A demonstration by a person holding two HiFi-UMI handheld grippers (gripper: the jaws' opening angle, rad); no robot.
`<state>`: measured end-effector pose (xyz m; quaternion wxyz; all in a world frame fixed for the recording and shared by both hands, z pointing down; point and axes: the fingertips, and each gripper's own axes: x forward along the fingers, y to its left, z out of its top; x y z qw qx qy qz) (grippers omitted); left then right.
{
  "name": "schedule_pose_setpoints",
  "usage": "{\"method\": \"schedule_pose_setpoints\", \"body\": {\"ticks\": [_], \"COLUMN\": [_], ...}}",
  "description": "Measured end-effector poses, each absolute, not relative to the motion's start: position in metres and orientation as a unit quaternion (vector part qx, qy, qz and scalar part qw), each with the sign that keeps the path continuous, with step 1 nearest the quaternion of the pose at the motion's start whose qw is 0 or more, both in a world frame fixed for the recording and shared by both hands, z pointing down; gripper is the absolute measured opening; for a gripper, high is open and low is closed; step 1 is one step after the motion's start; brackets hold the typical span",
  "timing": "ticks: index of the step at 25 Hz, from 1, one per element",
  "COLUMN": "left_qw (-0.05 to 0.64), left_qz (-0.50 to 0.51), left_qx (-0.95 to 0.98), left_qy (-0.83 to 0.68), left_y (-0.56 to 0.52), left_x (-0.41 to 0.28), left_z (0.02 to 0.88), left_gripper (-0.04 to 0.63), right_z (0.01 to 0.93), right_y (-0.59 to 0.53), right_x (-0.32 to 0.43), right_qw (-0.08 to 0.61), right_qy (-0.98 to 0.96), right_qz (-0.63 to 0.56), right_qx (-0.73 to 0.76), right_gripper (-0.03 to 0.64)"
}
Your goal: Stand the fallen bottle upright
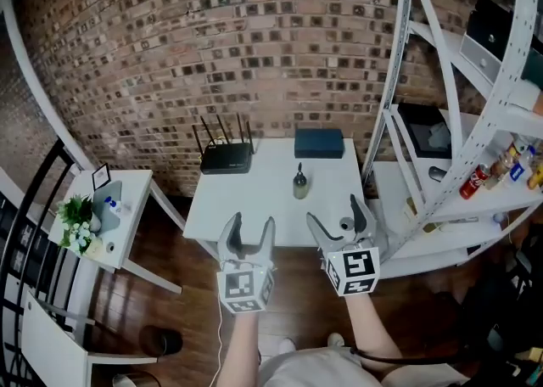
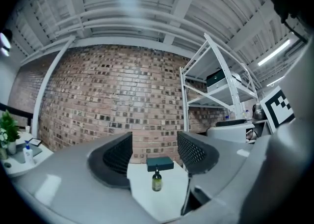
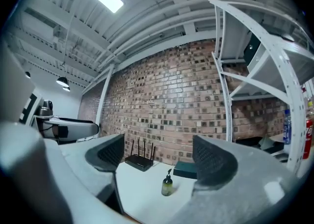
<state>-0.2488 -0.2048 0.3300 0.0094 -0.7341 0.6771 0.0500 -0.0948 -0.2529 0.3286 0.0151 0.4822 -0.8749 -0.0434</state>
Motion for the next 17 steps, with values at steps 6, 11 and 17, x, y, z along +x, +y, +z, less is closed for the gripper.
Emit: {"method": "schedule_pose_setpoints", "body": {"ticks": [6,11,17], "left_qw": [0.012,0.022,0.024], "left_qz": [0.058,0.059,0.045], "left_qx": [-0.732,-0.727,-0.722], "left_qy": [0.679,0.684,0.69], "left_y": [-0.218,-0.226,-0.221], "left_x": [-0.221,-0.194,-0.163], "left_z": [0.315,0.315,0.314], "left_gripper": [0.281,0.281,0.281], "right_z": [0.313,0.309,0.308], "right_y": [-0.258,-0.267,-0.269], "right_x": [-0.079,-0.052,-0.011], "right_qw": [0.015,0.009,0.013], "right_qy": [-0.877,-0.873,-0.869], "right_qz": [-0.047,-0.059,-0.051], "right_qx": [0.479,0.483,0.492], "right_gripper": [0.417,0.414,0.406]}}
